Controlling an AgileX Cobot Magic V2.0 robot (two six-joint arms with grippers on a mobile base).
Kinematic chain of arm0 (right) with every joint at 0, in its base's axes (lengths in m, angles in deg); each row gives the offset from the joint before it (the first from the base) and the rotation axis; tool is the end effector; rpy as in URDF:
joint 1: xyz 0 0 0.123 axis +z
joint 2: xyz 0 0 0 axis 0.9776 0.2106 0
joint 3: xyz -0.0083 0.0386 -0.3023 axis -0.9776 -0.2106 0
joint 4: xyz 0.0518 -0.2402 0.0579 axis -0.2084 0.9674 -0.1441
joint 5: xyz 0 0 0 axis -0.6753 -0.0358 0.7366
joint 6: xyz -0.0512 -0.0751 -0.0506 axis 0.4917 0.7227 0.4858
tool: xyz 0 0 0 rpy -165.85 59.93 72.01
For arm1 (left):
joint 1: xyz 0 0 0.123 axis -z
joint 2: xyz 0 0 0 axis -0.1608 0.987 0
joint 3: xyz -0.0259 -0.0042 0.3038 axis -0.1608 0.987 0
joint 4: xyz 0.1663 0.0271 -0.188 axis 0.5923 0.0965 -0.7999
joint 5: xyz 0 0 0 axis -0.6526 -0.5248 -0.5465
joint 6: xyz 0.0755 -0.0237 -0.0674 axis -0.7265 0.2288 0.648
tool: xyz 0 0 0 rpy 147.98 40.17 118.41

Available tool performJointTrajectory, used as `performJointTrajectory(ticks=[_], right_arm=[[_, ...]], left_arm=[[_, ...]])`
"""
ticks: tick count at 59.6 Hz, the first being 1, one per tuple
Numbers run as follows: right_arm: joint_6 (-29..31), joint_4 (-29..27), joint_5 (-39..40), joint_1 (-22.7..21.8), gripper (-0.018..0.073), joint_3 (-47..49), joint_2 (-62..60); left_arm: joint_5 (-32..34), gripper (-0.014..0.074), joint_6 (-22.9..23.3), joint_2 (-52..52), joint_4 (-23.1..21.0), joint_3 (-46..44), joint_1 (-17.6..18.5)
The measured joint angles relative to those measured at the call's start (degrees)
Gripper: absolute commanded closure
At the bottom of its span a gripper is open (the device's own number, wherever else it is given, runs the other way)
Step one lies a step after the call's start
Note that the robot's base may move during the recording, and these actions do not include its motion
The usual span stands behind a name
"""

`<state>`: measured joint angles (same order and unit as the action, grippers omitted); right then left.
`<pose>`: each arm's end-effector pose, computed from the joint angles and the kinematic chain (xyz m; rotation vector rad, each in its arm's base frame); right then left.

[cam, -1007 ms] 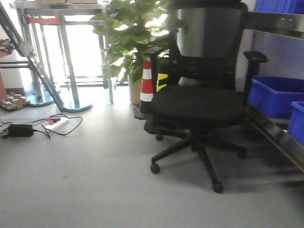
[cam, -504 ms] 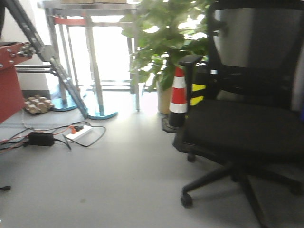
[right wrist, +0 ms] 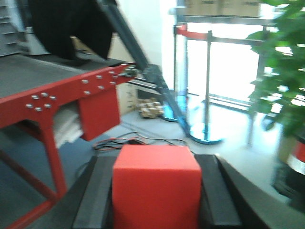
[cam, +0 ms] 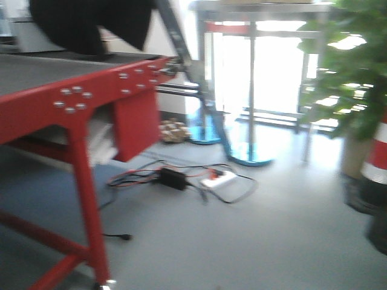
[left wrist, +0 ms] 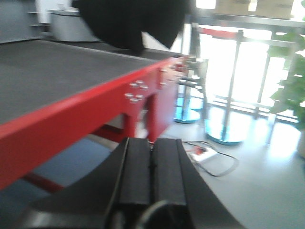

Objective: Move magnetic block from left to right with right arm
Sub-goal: 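Drive the base past the chair to the second dark table, then stop at the second table with the cube held in the right gripper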

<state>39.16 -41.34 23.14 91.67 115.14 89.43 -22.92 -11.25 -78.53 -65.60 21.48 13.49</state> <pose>-0.0009 -0.0074 0.3165 -0.0739 1.5883 0.1982 0.0501 -0.0037 0.2024 0.0235 1.5170 -0.0936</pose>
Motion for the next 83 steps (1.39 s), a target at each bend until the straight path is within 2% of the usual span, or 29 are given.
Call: performJointTrajectory(ticks=[83], right_arm=[[0.0, 0.0, 0.0, 0.0, 0.0344, 0.0, 0.0]], left_arm=[[0.0, 0.0713, 0.0, 0.0, 0.0, 0.0, 0.0]])
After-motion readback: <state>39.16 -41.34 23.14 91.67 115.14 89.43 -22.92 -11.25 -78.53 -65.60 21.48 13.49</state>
